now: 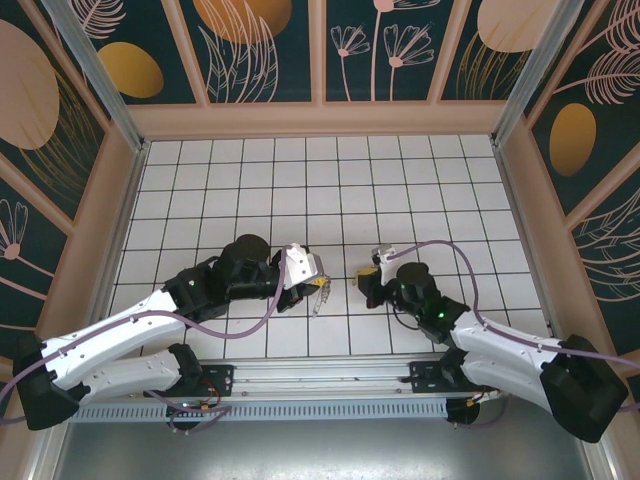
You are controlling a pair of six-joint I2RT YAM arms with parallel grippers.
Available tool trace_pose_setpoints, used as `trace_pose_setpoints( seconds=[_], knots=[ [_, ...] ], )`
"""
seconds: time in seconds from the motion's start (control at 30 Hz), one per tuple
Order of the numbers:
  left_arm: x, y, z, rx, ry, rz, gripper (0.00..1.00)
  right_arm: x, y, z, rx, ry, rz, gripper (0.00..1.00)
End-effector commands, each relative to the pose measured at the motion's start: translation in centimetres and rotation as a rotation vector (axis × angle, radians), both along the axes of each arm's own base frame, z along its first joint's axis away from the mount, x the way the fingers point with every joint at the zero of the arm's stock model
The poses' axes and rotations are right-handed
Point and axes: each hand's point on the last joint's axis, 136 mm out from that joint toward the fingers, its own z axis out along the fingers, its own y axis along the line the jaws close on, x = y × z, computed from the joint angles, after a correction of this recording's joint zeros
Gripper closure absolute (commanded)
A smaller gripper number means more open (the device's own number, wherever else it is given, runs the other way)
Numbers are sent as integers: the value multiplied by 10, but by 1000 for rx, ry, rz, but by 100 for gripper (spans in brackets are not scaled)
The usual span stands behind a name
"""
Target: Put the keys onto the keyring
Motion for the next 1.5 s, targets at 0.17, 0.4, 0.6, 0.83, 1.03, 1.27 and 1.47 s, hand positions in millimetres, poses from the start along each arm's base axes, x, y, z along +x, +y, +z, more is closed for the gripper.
trace_pose_setpoints(
  seconds=[0.17,0.4,0.6,0.83,1.03,1.27,1.47],
  knots=[
    [-1,-1,6,-27,-16,-16,100,-3,8,4,44,-19,37,91],
    [-2,0,4,-12,-14,-19,100,-13,15,58,37,-229,159,61],
    [-3,-1,2,7,-7,-36,100,-55,29,115,101,-447,393,60],
    [-8,-2,-1,31,4,-66,100,-88,41,147,141,-569,565,60],
    [-13,-3,-7,65,28,-99,100,-94,52,147,123,-555,642,62],
    [-15,-4,-8,73,40,-118,100,-99,57,142,111,-538,690,66],
    [-16,-8,-9,85,53,-137,100,-97,62,134,79,-523,709,69]
  ],
)
